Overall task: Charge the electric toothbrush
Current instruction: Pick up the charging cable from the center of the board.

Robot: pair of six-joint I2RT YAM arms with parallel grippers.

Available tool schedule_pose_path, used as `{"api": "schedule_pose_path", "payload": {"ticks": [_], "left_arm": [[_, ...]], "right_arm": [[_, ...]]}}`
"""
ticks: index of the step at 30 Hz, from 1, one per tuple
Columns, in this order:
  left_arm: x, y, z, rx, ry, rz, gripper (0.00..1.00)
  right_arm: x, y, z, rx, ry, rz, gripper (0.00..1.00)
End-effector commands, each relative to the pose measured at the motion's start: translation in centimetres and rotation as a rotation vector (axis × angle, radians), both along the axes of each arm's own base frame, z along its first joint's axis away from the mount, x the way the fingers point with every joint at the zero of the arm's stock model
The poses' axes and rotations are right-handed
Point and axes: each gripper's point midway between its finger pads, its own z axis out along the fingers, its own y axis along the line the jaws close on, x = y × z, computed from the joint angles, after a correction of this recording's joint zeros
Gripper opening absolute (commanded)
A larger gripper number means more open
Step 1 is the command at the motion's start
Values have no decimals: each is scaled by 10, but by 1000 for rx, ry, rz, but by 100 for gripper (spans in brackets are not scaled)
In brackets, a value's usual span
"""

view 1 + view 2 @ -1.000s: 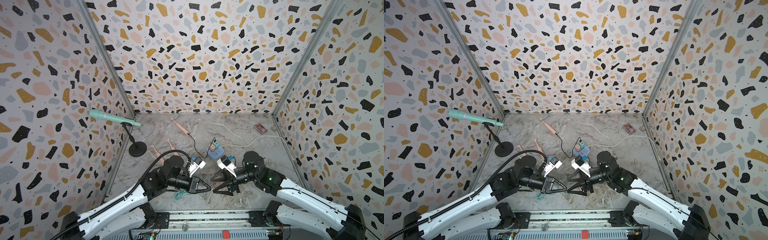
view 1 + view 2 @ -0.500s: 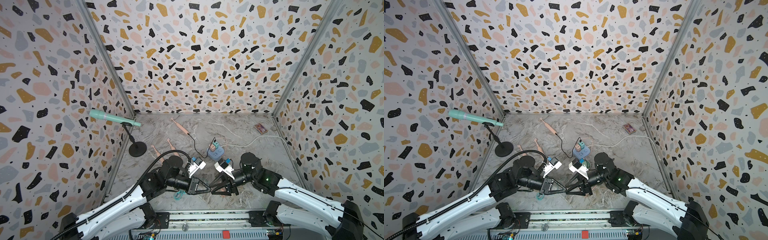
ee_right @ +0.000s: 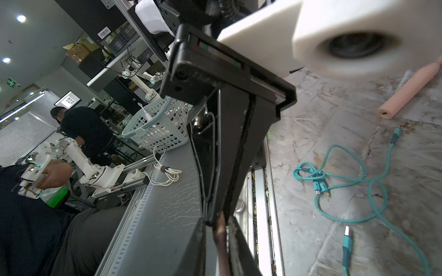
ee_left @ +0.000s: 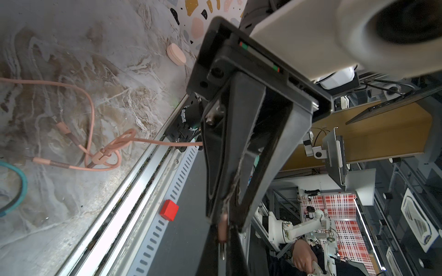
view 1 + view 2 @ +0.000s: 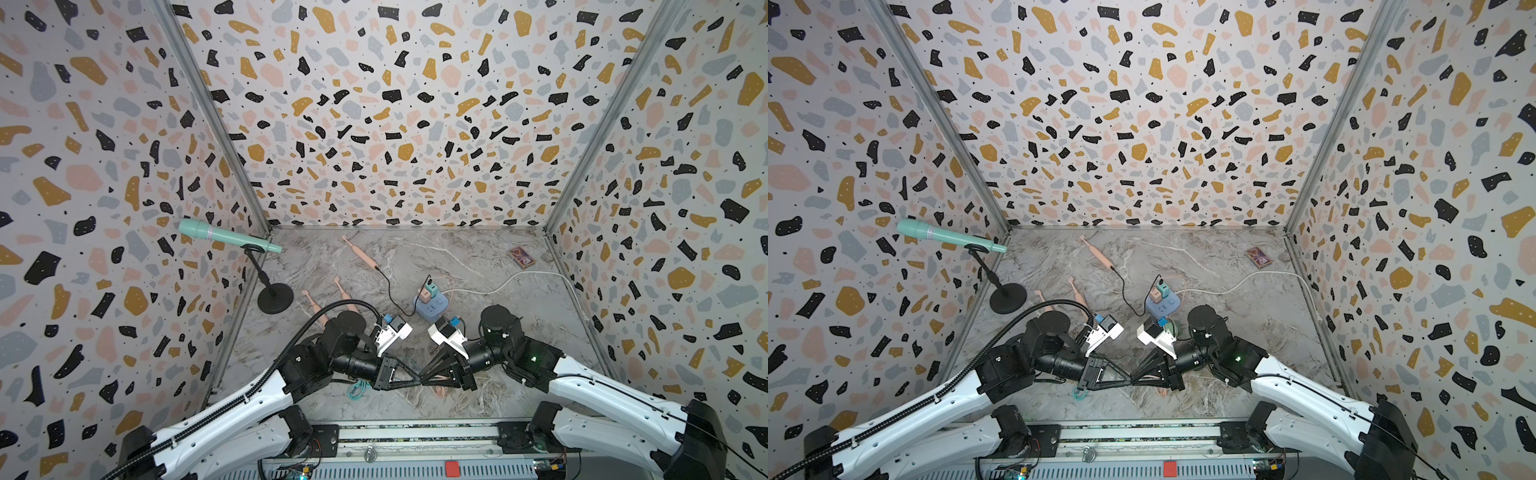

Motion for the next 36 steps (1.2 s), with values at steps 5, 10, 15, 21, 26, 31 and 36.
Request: {"api": "schedule_pose_path", "payload": {"ticks": [5, 10, 15, 21, 26, 31, 36], "left_arm": [[11, -5, 30, -74, -97, 23, 0], [15, -6, 36, -95, -111, 33, 0], [18, -7, 42, -109, -125, 48, 0], [19, -7, 44, -117, -131, 47, 0], [18, -5, 42, -113, -126, 45, 0], [16, -2, 40, -113, -128, 50, 0], [17, -2, 45, -131, -132, 58, 0]], "right_arm": [[-5, -2, 6, 34, 0, 9, 0], [-8, -2, 8, 49, 17, 26, 0], [-11, -4, 11, 70, 27, 34, 28], [-13, -4, 11, 71, 32, 36, 19], [-5, -3, 15, 73, 11, -16, 29], [16, -12, 26, 112, 11, -116, 38], [15, -22, 33, 178, 43, -98, 38]]}}
